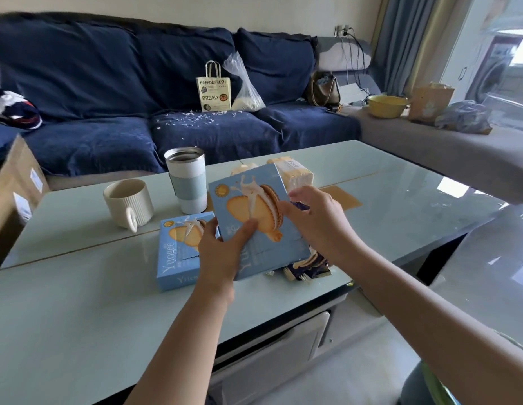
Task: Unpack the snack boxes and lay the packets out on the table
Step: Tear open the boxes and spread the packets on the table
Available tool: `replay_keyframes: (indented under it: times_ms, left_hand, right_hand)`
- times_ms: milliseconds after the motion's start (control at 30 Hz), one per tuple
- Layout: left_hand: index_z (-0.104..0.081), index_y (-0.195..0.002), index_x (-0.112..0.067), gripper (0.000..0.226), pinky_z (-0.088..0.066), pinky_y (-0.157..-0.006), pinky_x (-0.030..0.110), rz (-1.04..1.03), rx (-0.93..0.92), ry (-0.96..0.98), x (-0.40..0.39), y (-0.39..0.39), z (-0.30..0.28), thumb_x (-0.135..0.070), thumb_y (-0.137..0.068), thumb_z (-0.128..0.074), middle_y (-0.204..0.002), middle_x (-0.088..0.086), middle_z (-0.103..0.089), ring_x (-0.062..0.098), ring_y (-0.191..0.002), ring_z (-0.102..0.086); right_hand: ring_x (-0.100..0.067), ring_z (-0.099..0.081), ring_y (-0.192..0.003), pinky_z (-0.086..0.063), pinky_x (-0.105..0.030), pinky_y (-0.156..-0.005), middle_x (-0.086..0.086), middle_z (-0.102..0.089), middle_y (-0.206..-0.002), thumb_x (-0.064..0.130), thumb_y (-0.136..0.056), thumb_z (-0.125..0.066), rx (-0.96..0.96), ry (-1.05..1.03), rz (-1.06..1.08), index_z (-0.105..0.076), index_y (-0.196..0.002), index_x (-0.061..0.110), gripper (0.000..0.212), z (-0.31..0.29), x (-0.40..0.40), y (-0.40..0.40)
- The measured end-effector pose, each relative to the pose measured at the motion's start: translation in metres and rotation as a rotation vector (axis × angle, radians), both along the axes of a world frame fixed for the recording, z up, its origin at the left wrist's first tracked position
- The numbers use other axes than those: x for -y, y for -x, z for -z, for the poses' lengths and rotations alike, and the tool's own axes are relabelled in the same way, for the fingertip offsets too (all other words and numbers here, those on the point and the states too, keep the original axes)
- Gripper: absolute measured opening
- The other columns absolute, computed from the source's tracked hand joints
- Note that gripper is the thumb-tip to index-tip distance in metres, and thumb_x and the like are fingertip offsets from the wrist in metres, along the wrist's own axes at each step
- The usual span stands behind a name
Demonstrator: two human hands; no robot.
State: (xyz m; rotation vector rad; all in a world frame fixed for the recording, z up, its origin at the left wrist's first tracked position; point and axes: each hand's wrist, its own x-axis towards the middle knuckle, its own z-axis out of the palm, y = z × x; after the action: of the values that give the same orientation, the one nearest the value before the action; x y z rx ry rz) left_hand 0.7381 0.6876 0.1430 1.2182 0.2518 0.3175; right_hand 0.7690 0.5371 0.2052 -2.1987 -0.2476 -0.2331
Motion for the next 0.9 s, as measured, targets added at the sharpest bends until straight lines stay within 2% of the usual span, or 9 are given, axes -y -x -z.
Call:
replay_keyframes:
  times_ms: [100, 233, 333, 467, 600, 667, 733, 800, 900]
  left_hand:
    - [-0.064, -0.111, -0.023, 0.04, -0.06, -0.072, 0.04, 0.03, 0.008, -0.009, 0.005, -0.001, 0.0, -0.022, -0.074, -0.081, -0.105, 0.003, -0.073, 0.023, -0.091, -0.072]
    - [-0.063, -0.116, -0.021, 0.048, -0.06, -0.077, 0.044, 0.082, 0.02, -0.051, 0.016, -0.003, -0.001, -0.025, -0.072, -0.083, -0.106, 0.002, -0.074, 0.023, -0.092, -0.072]
    - [-0.061, -0.119, -0.025, 0.058, -0.059, -0.08, 0.045, 0.146, 0.01, -0.091, 0.032, -0.003, 0.0, -0.035, -0.066, -0.084, -0.107, -0.001, -0.073, 0.02, -0.093, -0.072]
    - [-0.062, -0.113, -0.03, 0.023, -0.058, -0.079, 0.038, 0.272, -0.009, -0.128, 0.063, -0.004, 0.001, -0.037, -0.091, -0.061, -0.102, -0.005, -0.074, 0.015, -0.091, -0.072]
    - [-0.06, -0.12, -0.023, 0.029, -0.058, -0.075, 0.032, 0.36, 0.018, -0.248, 0.099, -0.007, 0.005, -0.035, -0.094, -0.056, -0.103, -0.001, -0.074, 0.016, -0.093, -0.071]
    - [-0.061, -0.117, -0.02, 0.026, -0.058, -0.069, 0.027, 0.439, 0.038, -0.272, 0.121, -0.008, 0.007, -0.029, -0.093, -0.058, -0.1, -0.003, -0.074, 0.013, -0.09, -0.072]
    - [-0.062, -0.113, -0.02, 0.024, -0.059, -0.07, 0.032, 0.516, 0.025, -0.305, 0.143, -0.009, 0.01, -0.029, -0.091, -0.061, -0.098, -0.002, -0.074, 0.016, -0.09, -0.072]
    - [-0.062, -0.116, -0.019, 0.03, -0.06, -0.074, 0.038, 0.577, 0.005, -0.348, 0.167, -0.013, 0.015, -0.031, -0.089, -0.065, -0.104, 0.006, -0.071, 0.02, -0.092, -0.072]
    - [-0.062, -0.117, -0.016, 0.036, -0.058, -0.069, 0.034, 0.669, -0.031, -0.36, 0.21, -0.02, 0.024, -0.034, -0.087, -0.07, -0.109, 0.015, -0.068, 0.023, -0.092, -0.072]
  right_hand:
    - [-0.018, -0.066, -0.096, -0.058, -0.042, -0.081, -0.001, -0.071, -0.111, 0.029, -0.09, -0.066, -0.119, -0.211, -0.033, -0.066, -0.112, 0.014, 0.026, 0.002, 0.01, -0.004]
    - [-0.017, -0.066, -0.068, -0.055, -0.029, -0.055, -0.004, -0.07, -0.089, 0.018, -0.089, -0.07, -0.364, -0.612, -0.094, -0.063, -0.11, 0.009, 0.024, 0.003, 0.033, 0.001]
    - [-0.021, -0.062, -0.068, -0.054, -0.032, -0.061, -0.005, -0.062, -0.085, 0.016, -0.087, -0.071, -0.48, -0.762, -0.097, -0.062, -0.118, 0.008, 0.033, 0.007, 0.059, 0.005]
    - [-0.026, -0.064, -0.078, -0.058, -0.038, -0.069, -0.01, -0.066, -0.097, 0.015, -0.088, -0.069, -0.548, -0.809, -0.097, -0.063, -0.119, 0.009, 0.032, 0.018, 0.102, 0.012]
    - [-0.032, -0.066, -0.09, -0.054, -0.051, -0.088, -0.013, -0.072, -0.104, 0.008, -0.09, -0.063, -0.526, -0.803, -0.096, -0.067, -0.116, 0.01, 0.026, 0.032, 0.151, 0.025]
    - [-0.032, -0.068, -0.088, -0.054, -0.05, -0.087, -0.013, -0.073, -0.101, 0.006, -0.09, -0.061, -0.502, -0.794, -0.076, -0.068, -0.115, 0.009, 0.026, 0.037, 0.178, 0.031]
    - [-0.03, -0.069, -0.084, -0.056, -0.047, -0.084, -0.012, -0.073, -0.099, 0.005, -0.088, -0.062, -0.485, -0.785, -0.034, -0.066, -0.118, 0.009, 0.03, 0.041, 0.207, 0.037]
    - [-0.025, -0.071, -0.078, -0.059, -0.04, -0.074, -0.01, -0.073, -0.093, 0.005, -0.088, -0.063, -0.475, -0.779, 0.023, -0.066, -0.117, 0.009, 0.029, 0.045, 0.237, 0.045]
    - [-0.025, -0.07, -0.08, -0.06, -0.039, -0.07, -0.01, -0.072, -0.093, 0.005, -0.088, -0.063, -0.469, -0.788, 0.12, -0.066, -0.117, 0.009, 0.029, 0.053, 0.28, 0.058]
